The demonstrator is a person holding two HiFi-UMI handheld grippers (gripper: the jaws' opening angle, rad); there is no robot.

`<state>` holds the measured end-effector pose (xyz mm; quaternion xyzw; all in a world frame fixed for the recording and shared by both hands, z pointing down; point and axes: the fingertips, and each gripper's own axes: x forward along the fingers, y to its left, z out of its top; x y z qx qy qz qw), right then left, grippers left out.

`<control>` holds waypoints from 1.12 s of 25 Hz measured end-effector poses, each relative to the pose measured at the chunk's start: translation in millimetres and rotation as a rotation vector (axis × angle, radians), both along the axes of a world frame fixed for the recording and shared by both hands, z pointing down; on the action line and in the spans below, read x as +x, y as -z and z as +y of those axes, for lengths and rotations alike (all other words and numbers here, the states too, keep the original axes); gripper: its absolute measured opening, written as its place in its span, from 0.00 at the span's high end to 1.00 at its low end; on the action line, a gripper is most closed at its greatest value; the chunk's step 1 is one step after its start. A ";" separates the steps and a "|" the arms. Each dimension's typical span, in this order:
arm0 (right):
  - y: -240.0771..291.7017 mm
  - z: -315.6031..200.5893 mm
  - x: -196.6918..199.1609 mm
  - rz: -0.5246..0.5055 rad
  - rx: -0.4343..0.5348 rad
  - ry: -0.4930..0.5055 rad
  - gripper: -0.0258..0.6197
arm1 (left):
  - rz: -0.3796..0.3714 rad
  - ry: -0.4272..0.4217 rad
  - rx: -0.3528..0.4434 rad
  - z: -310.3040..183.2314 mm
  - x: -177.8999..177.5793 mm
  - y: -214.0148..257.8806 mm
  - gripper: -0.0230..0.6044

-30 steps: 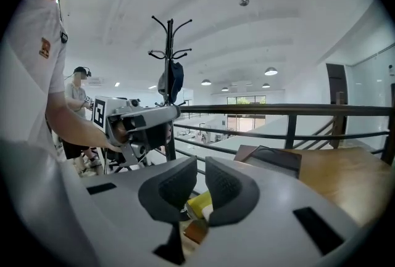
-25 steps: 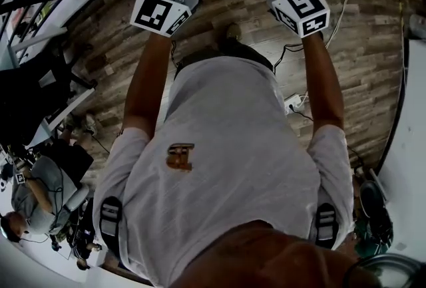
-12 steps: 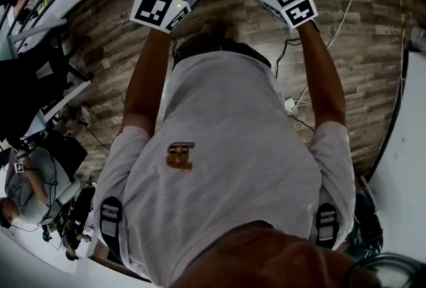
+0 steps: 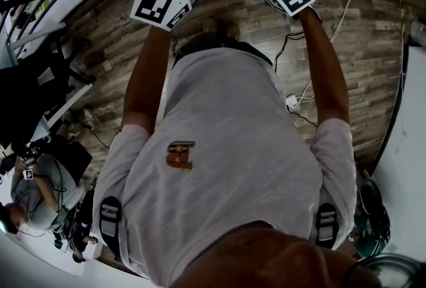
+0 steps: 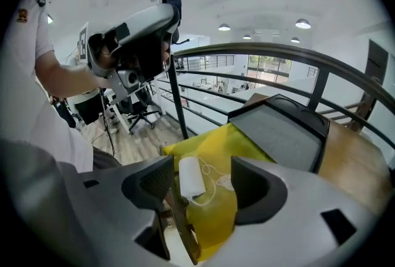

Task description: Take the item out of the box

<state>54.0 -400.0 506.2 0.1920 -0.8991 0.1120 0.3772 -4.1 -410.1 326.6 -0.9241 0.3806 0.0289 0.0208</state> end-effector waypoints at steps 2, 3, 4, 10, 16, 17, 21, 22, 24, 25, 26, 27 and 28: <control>-10.0 -1.8 -1.0 0.020 -0.040 -0.004 0.55 | 0.000 -0.006 -0.004 -1.9 -3.0 -2.7 0.93; -14.5 -2.0 -1.3 0.028 -0.060 -0.006 0.54 | 0.000 -0.009 -0.006 -2.4 -4.2 -3.8 0.93; -18.8 -2.1 -1.6 0.037 -0.079 -0.007 0.54 | -0.001 -0.012 -0.008 -2.7 -5.5 -4.8 0.93; -42.3 -5.0 -3.9 0.099 -0.144 -0.003 0.52 | -0.003 -0.007 -0.020 -6.1 -18.3 -10.8 0.93; -61.8 -10.3 -14.6 0.188 -0.189 0.007 0.50 | 0.001 0.012 -0.029 -11.8 -43.9 -14.5 0.93; -64.9 -10.0 -15.5 0.201 -0.200 0.014 0.50 | 0.001 0.015 -0.030 -12.8 -46.8 -14.9 0.93; -75.2 -12.6 -17.0 0.225 -0.232 0.024 0.48 | 0.000 0.023 -0.033 -16.9 -54.0 -16.6 0.93; -77.2 -14.8 -18.0 0.233 -0.231 0.022 0.47 | 0.000 0.024 -0.035 -18.2 -56.1 -17.2 0.93; -82.1 -20.0 -19.3 0.259 -0.217 0.014 0.47 | 0.000 0.026 -0.039 -20.3 -60.1 -19.1 0.93; -84.9 -22.0 -19.2 0.276 -0.210 0.011 0.47 | 0.000 0.026 -0.042 -21.1 -61.6 -20.1 0.93; -88.0 -22.9 -19.0 0.291 -0.207 0.012 0.47 | 0.001 0.025 -0.043 -21.9 -62.7 -20.9 0.93; -91.0 -22.9 -19.3 0.299 -0.208 0.017 0.47 | 0.001 0.024 -0.044 -22.7 -63.7 -21.5 0.93; -92.9 -23.6 -19.8 0.304 -0.208 0.022 0.47 | 0.001 0.023 -0.045 -23.9 -64.6 -22.1 0.93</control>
